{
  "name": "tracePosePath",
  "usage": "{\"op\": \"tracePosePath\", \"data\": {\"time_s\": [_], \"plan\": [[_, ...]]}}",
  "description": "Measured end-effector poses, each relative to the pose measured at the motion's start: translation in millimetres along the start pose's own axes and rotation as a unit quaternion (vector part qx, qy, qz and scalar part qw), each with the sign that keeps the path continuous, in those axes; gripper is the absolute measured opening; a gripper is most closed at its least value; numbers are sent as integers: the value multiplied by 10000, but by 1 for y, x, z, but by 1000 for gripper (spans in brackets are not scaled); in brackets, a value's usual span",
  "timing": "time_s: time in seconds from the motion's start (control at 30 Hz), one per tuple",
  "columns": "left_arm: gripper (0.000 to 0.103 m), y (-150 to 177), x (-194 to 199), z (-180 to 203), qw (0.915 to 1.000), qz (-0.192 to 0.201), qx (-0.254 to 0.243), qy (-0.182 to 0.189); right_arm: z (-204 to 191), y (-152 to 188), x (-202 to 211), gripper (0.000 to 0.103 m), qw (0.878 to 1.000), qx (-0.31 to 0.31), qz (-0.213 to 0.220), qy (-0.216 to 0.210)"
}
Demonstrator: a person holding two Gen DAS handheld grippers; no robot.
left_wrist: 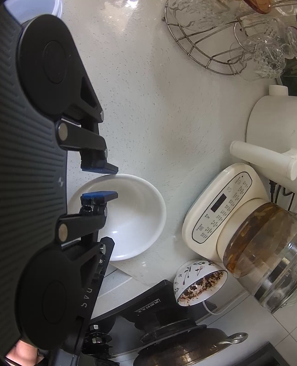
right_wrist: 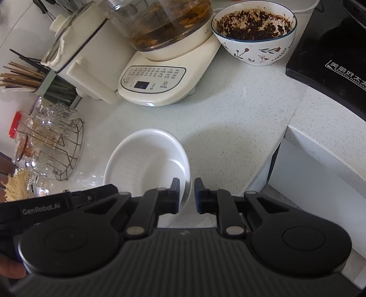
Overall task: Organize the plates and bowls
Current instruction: 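Close both grippers on the white ceramic bowl rim, then lift the ceramic bowl and lower it into the nested plastic bowls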
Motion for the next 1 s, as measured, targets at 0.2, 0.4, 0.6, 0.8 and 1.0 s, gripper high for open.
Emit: {"op": "tracePosePath", "data": {"time_s": [0.2, 0.4, 0.6, 0.8, 1.0], "plan": [[13, 0, -3, -1, 10000, -44, 18, -7, 5, 0, -6, 15, 9999, -92, -76, 14], [9, 3, -4, 1, 10000, -32, -36, 8, 5, 1, -9, 11, 9999, -97, -107, 39], [8, 3, 3, 6, 9999, 3, -99, 81, 3, 2, -6, 10, 9999, -59, -91, 68], [8, 2, 20, 12, 9997, 111, -164, 157, 2, 3, 5, 10, 9998, -201, -52, -31], [8, 3, 44, 10, 9994, 250, -157, 183, -14, 0, 24, 10, 9997, -53, 151, -177]]}}
Point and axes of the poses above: each gripper's, at about its wrist camera, not at the fingertips, and x roughly against the way its jaws point, z to its right, y to its underside, the point moved 8 cm from there along -x, roughly the way its jaws point, and after that the axes turned 1 degree about z, right-handed, at the moved point
